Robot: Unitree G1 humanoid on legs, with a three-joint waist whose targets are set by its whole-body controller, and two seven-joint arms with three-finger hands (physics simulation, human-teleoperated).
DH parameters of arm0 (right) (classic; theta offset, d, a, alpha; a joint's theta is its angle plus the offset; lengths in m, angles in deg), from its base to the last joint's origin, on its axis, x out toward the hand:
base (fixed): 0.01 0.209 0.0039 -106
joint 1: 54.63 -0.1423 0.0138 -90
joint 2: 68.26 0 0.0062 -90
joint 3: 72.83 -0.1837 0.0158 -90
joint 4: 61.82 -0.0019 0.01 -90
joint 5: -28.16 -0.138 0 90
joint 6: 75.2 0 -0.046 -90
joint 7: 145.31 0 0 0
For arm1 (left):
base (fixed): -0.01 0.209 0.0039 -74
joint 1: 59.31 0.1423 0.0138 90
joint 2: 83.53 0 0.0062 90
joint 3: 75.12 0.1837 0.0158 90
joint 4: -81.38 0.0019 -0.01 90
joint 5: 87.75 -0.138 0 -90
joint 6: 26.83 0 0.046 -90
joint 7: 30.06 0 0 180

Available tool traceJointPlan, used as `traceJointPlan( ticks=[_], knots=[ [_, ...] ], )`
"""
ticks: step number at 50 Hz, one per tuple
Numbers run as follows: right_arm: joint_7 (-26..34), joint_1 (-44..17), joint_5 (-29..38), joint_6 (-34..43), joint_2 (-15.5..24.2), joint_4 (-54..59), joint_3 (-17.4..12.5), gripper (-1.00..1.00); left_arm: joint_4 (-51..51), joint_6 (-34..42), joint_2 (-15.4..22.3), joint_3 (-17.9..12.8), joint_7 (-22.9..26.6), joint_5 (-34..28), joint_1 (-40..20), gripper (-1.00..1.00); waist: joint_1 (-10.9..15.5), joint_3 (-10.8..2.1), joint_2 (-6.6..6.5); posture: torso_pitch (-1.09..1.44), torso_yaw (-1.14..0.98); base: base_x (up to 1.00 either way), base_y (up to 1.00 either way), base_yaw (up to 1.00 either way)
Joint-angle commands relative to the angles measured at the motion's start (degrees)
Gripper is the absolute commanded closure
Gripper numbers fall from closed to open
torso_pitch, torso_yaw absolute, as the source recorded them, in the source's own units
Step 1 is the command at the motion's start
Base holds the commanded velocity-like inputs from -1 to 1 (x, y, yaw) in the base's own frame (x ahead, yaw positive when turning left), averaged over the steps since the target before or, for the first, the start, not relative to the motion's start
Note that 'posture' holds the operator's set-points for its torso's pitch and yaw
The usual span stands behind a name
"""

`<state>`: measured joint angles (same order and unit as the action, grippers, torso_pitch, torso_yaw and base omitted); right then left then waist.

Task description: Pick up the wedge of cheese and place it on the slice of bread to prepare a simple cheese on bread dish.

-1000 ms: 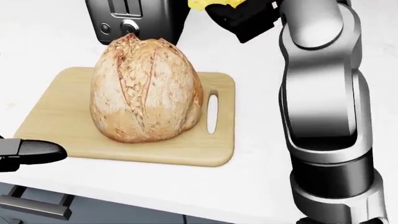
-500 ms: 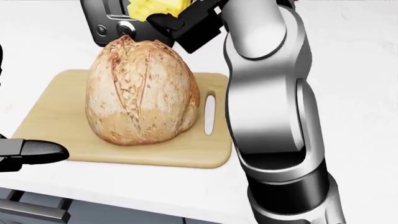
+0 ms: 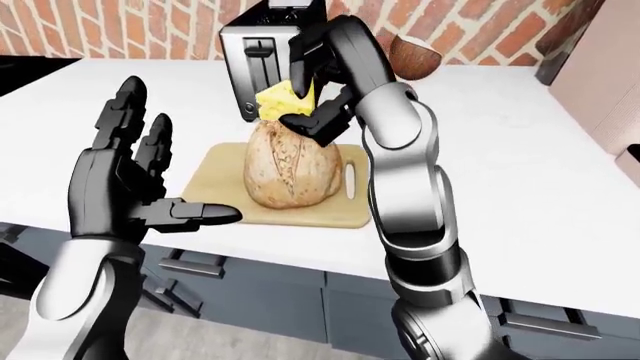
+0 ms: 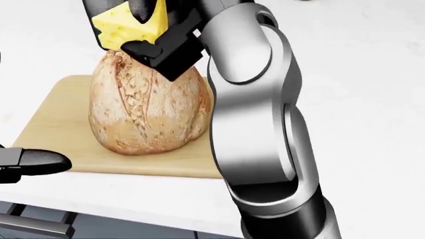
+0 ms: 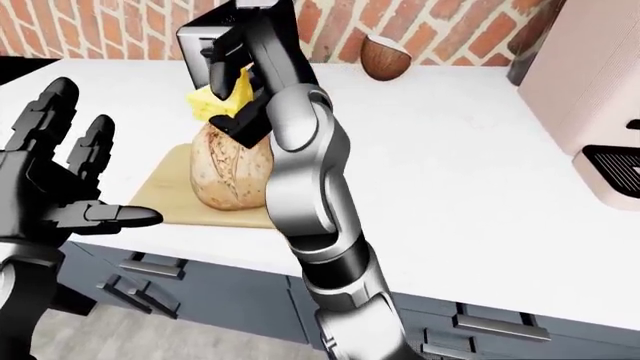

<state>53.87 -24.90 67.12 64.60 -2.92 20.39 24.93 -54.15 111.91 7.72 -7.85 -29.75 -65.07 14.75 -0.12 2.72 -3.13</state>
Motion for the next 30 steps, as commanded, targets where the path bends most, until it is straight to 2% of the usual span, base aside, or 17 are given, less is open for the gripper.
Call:
traceJointPlan(
  ticks=[1, 26, 30],
  knots=[
    [-0.49, -1.69, 0.69, -1.88, -0.18, -1.45, -0.16, 1.00, -1.21, -2.11, 0.62, -0.51, 0.02, -0.20, -0.99, -1.00, -0.06, -1.37, -0.39, 0.00, 0.00, 0.00, 0.00, 0.00],
    [-2.76, 1.68, -0.64, -5.75, -0.74, 2.71, -0.30, 0.99, -0.63, -3.43, -0.06, -0.28, 0.60, -1.11, -0.27, -1.00, -0.26, -1.76, -0.68, 0.00, 0.00, 0.00, 0.00, 0.00],
    [-2.25, 1.75, -0.16, -5.24, -0.86, 2.06, 0.03, 0.76, -0.75, -3.30, -0.03, -0.43, 0.52, -0.93, -0.26, -1.00, -0.26, -1.77, -0.69, 0.00, 0.00, 0.00, 0.00, 0.00]
  ],
)
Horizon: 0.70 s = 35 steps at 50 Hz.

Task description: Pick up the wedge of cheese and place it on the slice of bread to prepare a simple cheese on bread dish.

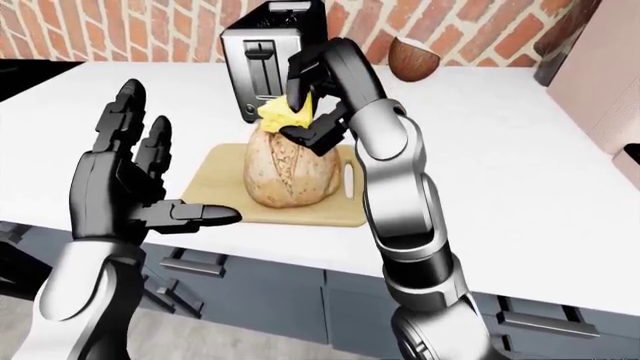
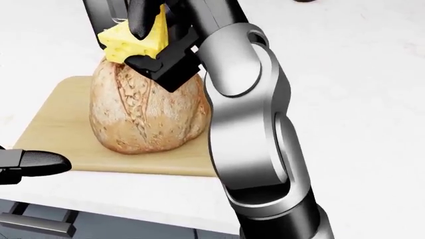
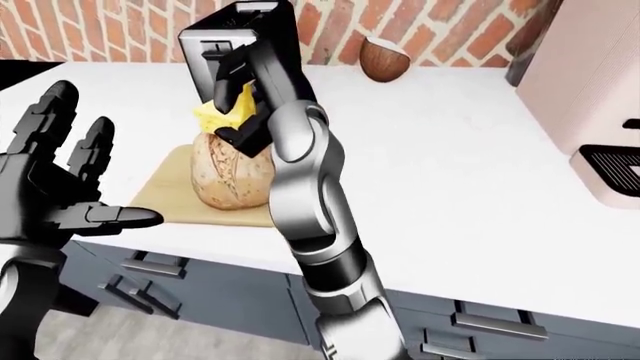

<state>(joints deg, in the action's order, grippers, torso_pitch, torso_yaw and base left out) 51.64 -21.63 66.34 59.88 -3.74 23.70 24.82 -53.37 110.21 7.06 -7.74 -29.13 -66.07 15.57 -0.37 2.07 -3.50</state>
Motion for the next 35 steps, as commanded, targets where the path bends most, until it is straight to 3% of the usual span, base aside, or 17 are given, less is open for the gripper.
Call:
traceJointPlan(
  ticks=[1, 3, 7, 12, 14, 16, 18, 23, 31, 35],
  knots=[
    [0.25, -1.65, 0.85, -0.22, -0.13, -1.49, 0.23, 0.73, -1.45, -1.73, 0.59, -0.49, -0.10, 0.02, -1.01, -1.00, -0.02, -1.12, -0.32, 0.00, 0.00, 0.00, 0.00, 0.00],
    [0.52, -1.75, 1.17, -0.06, -0.22, -1.68, 0.31, 0.63, -1.51, -1.75, 0.58, -0.49, -0.08, 0.07, -0.94, -1.00, -0.02, -1.12, -0.33, 0.00, 0.00, 0.00, 0.00, 0.00],
    [1.04, -1.24, 1.70, -0.20, -0.33, -1.84, 0.40, 0.17, -1.89, -1.27, 0.74, -0.95, -0.19, 0.53, -0.97, -1.00, -0.04, -1.11, -0.38, 0.00, 0.00, 0.00, 0.00, 0.00],
    [1.37, -1.18, 2.03, -0.39, -0.48, -1.62, 0.35, 0.09, -1.92, -1.28, 0.79, -0.97, -0.23, 0.69, -0.92, -1.00, -0.10, -1.12, -0.48, 0.00, 0.00, 0.00, 0.00, 0.00],
    [1.48, -0.99, 2.15, -0.60, -0.52, -1.42, 0.40, -0.14, -1.84, -1.38, 0.84, -0.99, -0.23, 0.71, -0.96, -1.00, -0.11, -1.14, -0.51, 0.00, 0.00, 0.00, 0.00, 0.00],
    [1.56, -0.94, 2.28, -0.56, -0.58, -1.45, 0.43, -0.18, -1.83, -1.37, 0.85, -1.02, -0.26, 0.76, -0.93, -1.00, -0.13, -1.17, -0.54, 0.00, 0.00, 0.00, 0.00, 0.00],
    [1.73, -0.87, 2.40, -0.53, -0.55, -1.54, 0.42, -0.45, -1.88, -1.23, 0.88, -1.07, -0.35, 0.84, -1.01, -1.00, -0.16, -1.21, -0.54, 0.00, 0.00, 0.00, 0.00, 0.00],
    [1.88, -0.78, 2.59, -0.60, -0.63, -1.58, 0.41, -0.65, -1.93, -1.12, 1.00, -1.16, -0.46, 1.00, -1.06, -1.00, -0.13, -1.16, -0.57, 0.00, 0.00, 0.00, 0.00, 0.00],
    [2.89, -1.18, 3.12, 0.49, -0.08, -2.93, -0.06, -0.78, -1.65, -1.61, 1.06, -1.31, -0.29, 1.05, -0.80, -1.00, -0.13, -1.22, -0.53, 0.00, 0.00, 0.00, 0.00, 0.00],
    [3.45, -1.56, 2.95, 1.82, 0.54, -4.67, -0.61, -0.65, -1.88, -1.38, 1.16, -1.34, -0.41, 1.23, -0.89, -1.00, -0.10, -1.18, -0.44, 0.00, 0.00, 0.00, 0.00, 0.00]
  ],
)
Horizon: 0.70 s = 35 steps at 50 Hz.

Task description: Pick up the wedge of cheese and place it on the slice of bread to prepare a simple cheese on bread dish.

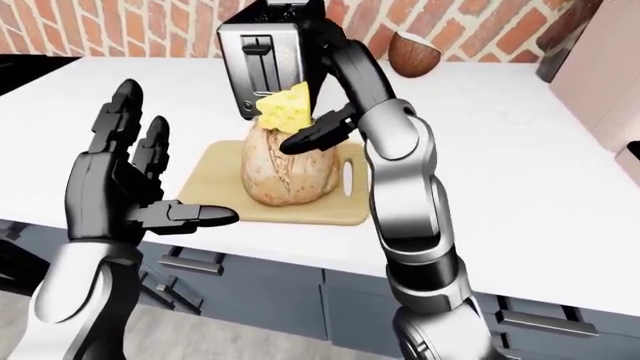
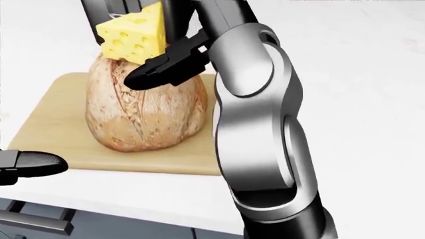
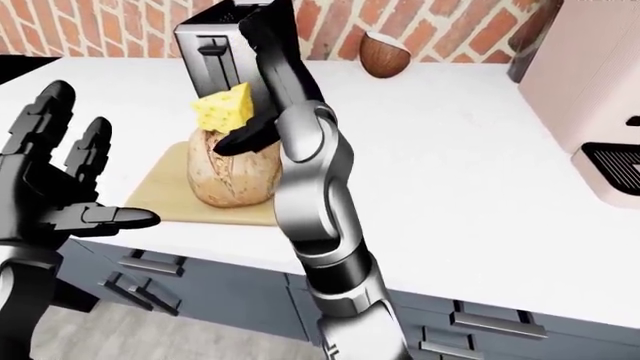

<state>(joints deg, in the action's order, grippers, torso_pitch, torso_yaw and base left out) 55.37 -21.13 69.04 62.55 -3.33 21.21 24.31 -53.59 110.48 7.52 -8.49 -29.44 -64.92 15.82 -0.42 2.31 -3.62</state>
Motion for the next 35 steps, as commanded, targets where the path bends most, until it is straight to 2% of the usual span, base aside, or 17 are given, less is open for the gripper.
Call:
traceJointPlan(
  ticks=[1, 5, 8, 16, 22, 29, 33, 35],
  knots=[
    [-0.02, -1.92, 0.27, -0.39, 0.45, -2.94, -0.14, -0.65, -1.70, -1.58, 0.76, -0.66, -0.11, 0.13, -1.16, -1.00, -0.03, -1.41, -0.30, 0.00, 0.00, 0.00, 0.00, 0.00],
    [1.51, -1.05, 0.70, 1.96, 1.96, -7.03, -0.55, -0.65, -1.74, -1.19, 1.11, -0.97, -0.37, 0.53, -1.55, -1.00, 0.05, -1.36, -0.15, 0.00, 0.00, 0.00, 0.00, 0.00],
    [2.80, -0.44, 1.03, 3.97, 3.32, -10.49, -1.05, -0.55, -2.26, -0.28, 1.49, -1.35, -0.82, 1.18, -2.06, -1.00, 0.07, -1.34, -0.04, 0.00, 0.00, 0.00, 0.00, 0.00],
    [5.81, 1.16, 0.65, 11.05, 9.03, -21.14, -4.11, -0.54, -3.81, 2.45, 2.89, -2.44, -2.60, 3.57, -3.67, -1.00, 0.19, -1.09, 0.35, 0.00, 0.00, 0.00, 0.00, 0.00],
    [5.89, 1.33, -2.12, 15.82, 13.32, -26.30, -6.50, -0.55, -4.26, 3.33, 3.77, -2.56, -3.66, 4.79, -4.40, -1.00, 0.27, -0.93, 0.59, 0.00, 0.00, 0.00, 0.00, 0.00],
    [5.32, 2.27, -5.76, 21.29, 18.58, -32.66, -9.30, -0.58, -4.80, 4.47, 5.27, -4.43, -4.81, 7.51, -5.02, -1.00, 0.38, -0.64, 0.87, 0.00, 0.00, 0.00, 0.00, 0.00],
    [4.83, 3.80, -8.45, 24.27, 22.04, -36.79, -11.54, -0.66, -4.38, 3.69, 5.81, -4.79, -5.03, 8.13, -4.54, -1.00, 0.50, -0.49, 1.08, 0.00, 0.00, 0.00, 0.00, 0.00],
    [4.72, 4.82, -9.73, 26.13, 23.83, -39.35, -12.67, -0.97, -4.16, 3.41, 6.02, -4.52, -5.19, 8.12, -4.54, -1.00, 0.62, -0.47, 1.22, 0.00, 0.00, 0.00, 0.00, 0.00]
  ],
)
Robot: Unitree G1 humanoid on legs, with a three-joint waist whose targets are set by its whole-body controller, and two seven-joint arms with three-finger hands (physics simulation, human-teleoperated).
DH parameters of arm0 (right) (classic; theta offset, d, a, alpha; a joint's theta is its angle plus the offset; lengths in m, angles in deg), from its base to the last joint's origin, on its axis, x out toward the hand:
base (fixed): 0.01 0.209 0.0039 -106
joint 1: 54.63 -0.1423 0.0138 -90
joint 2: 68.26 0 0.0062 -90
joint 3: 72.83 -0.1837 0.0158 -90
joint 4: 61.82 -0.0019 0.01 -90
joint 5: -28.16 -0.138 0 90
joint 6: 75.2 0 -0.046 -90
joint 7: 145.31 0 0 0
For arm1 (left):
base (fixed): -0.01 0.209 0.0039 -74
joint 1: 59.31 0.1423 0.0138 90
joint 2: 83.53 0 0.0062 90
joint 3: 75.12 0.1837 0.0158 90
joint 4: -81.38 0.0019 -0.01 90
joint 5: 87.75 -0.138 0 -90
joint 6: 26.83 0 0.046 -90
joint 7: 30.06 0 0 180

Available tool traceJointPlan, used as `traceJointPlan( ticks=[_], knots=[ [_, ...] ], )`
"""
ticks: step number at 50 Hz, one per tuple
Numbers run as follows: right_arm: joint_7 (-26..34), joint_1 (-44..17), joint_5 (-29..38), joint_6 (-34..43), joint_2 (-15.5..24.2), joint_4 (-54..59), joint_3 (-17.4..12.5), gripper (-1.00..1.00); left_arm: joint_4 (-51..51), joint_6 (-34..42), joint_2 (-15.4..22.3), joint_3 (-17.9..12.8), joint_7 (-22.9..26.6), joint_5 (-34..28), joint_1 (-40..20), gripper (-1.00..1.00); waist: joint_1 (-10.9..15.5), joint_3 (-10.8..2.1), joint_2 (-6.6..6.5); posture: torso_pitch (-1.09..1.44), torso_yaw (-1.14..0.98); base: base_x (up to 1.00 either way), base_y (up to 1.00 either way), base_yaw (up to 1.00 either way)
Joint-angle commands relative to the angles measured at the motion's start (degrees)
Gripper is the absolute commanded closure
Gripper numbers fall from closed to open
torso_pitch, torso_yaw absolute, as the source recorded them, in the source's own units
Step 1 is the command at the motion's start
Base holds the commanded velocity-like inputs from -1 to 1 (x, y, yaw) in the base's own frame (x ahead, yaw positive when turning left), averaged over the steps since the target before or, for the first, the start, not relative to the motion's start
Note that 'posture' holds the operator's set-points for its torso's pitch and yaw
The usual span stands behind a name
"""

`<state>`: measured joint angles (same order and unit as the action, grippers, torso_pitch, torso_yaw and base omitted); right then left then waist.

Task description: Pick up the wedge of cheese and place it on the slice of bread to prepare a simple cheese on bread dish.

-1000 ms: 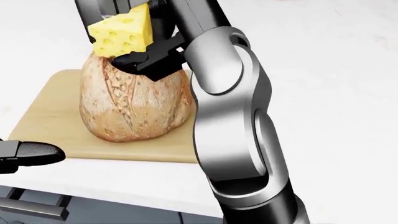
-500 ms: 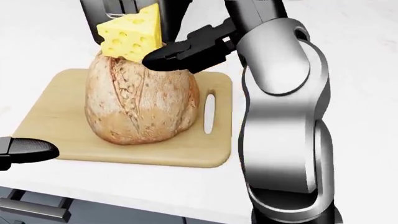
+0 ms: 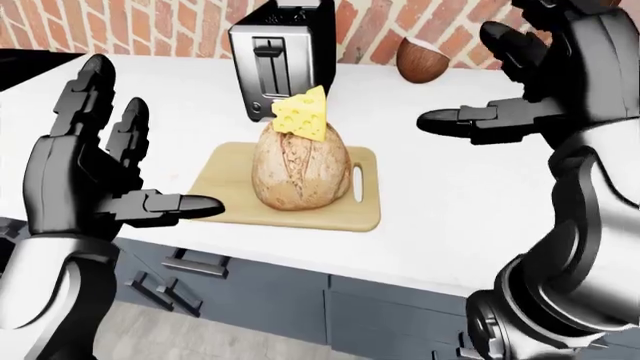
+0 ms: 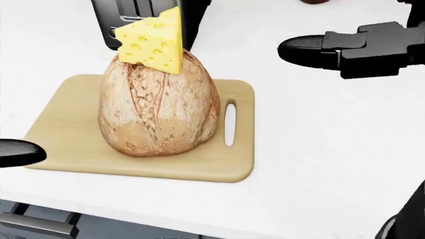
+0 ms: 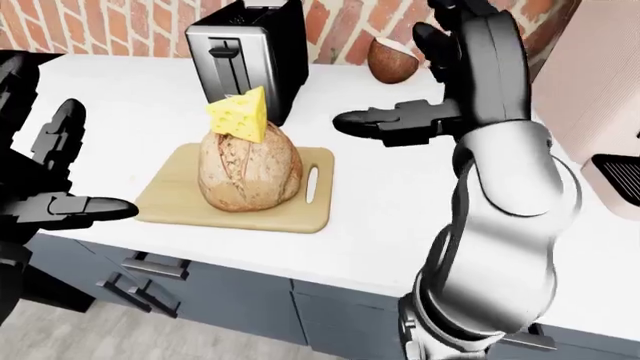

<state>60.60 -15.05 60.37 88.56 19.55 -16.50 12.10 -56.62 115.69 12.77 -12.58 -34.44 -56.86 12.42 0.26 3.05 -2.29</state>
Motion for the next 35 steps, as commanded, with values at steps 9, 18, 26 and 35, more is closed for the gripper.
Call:
traceJointPlan(
  ticks=[9, 18, 26, 35],
  knots=[
    [0.18, 1.63, -8.10, 9.30, 11.97, -11.34, -9.67, -1.00, -0.89, -1.87, 1.52, -1.33, -0.88, 1.32, -1.15, -1.00, 0.33, -1.02, 0.61, 0.00, 0.00, 0.00, 0.00, 0.00],
    [3.54, 5.42, -12.61, 12.18, 17.82, -15.33, -20.96, -1.00, -1.70, -0.26, 4.46, -6.12, -3.36, 7.21, -1.31, -1.00, 0.30, -0.67, 1.12, 0.00, 0.00, 0.00, 0.00, 0.00],
    [16.81, 7.10, -2.70, 11.20, 18.77, -15.33, -28.30, -1.00, -2.05, -1.90, 7.62, -11.62, -6.01, 14.09, 2.19, -1.00, 0.08, -0.33, 0.97, 0.00, 0.00, 0.00, 0.00, 0.00],
    [45.07, 6.00, 24.15, 12.73, 21.71, -15.33, -32.31, -1.00, -1.92, -3.16, 11.14, -16.21, -8.95, 19.96, 4.17, -1.00, -0.18, -0.09, 0.60, 0.00, 0.00, 0.00, 0.00, 0.00]
  ],
)
